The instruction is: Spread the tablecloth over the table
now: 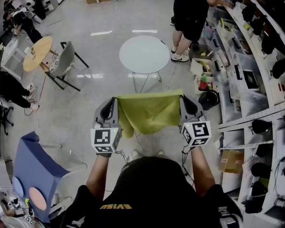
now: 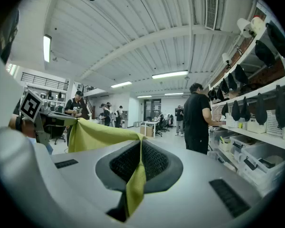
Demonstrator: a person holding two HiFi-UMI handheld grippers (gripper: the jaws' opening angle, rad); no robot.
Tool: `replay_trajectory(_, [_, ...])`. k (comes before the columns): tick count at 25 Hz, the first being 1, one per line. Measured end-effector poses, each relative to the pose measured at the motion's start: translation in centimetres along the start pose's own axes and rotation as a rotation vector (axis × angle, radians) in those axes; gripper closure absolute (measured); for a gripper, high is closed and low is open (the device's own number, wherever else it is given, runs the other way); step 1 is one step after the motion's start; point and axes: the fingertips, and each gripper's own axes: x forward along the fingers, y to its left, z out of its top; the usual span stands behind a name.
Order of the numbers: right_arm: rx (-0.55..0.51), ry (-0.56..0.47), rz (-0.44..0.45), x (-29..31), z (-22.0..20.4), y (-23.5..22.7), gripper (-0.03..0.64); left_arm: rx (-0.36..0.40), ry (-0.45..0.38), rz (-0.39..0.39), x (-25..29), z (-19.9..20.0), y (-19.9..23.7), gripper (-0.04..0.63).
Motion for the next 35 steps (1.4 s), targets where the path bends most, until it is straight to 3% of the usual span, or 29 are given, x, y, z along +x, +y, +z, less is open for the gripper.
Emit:
replay_trajectory(18, [-0.060,-0.080,0.006,-0.6,2.2,2.0,0.609,0.046,-0.038,0.009,-2.6,0.8,1.4,0.575])
replay_trajectory(35, [-0.079,-0.061,0.016,-0.1,2.4,2.6,0.609,0.054,-0.044,0.018,-2.7,1.0,2.1,0.575])
